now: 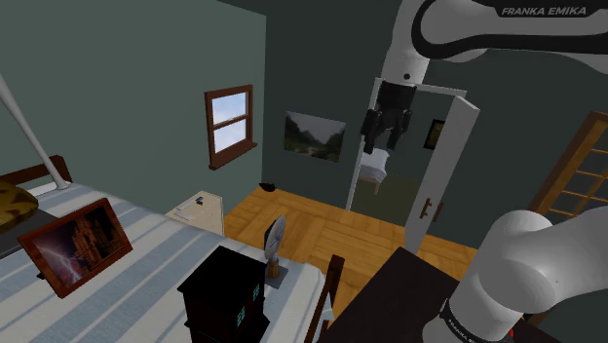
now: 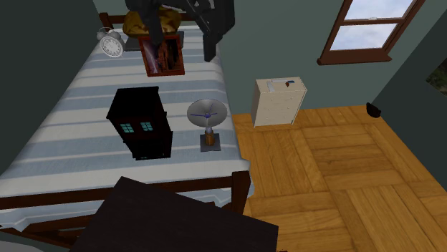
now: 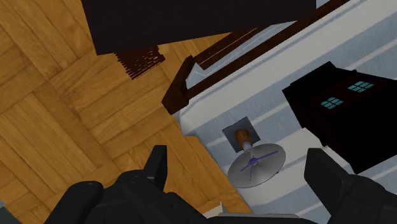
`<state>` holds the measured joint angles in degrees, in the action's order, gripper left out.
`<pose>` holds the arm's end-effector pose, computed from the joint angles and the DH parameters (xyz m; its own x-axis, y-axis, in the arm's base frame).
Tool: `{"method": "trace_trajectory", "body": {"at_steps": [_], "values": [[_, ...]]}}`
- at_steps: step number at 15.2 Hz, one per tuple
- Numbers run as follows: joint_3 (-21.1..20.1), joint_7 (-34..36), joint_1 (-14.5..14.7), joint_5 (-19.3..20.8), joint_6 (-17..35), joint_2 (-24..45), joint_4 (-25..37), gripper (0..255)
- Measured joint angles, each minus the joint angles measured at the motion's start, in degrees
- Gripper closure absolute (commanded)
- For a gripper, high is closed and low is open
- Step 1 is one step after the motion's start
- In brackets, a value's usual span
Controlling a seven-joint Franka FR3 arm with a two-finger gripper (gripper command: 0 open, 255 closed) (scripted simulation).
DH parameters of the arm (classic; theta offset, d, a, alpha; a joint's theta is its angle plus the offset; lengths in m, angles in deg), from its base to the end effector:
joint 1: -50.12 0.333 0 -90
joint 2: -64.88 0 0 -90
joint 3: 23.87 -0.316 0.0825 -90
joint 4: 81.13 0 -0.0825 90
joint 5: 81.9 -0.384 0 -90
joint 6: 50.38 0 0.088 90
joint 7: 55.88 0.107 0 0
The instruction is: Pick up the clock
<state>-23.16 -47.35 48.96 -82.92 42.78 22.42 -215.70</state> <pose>0.3241 -0.0098 0.5848 0.9839 -0.1784 0.0142 -0.1779 -0.9836 -0.0286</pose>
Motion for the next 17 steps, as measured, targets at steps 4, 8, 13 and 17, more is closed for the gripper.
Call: {"method": "trace_trajectory", "body": {"at_steps": [4, 8, 13, 17], "values": [[-1.5, 3.4, -0.3, -1.1, 4.1, 1.6, -2.4, 0], [-4.0, 9.3, -0.9, -2.8, 11.6, 6.6, -4.7, 0], [-7.2, 17.2, -1.7, -4.3, 21.1, 14.7, -5.5, 0], [-9.3, 23.3, -2.6, -4.7, 29.0, 22.8, -4.9, 0]]}}
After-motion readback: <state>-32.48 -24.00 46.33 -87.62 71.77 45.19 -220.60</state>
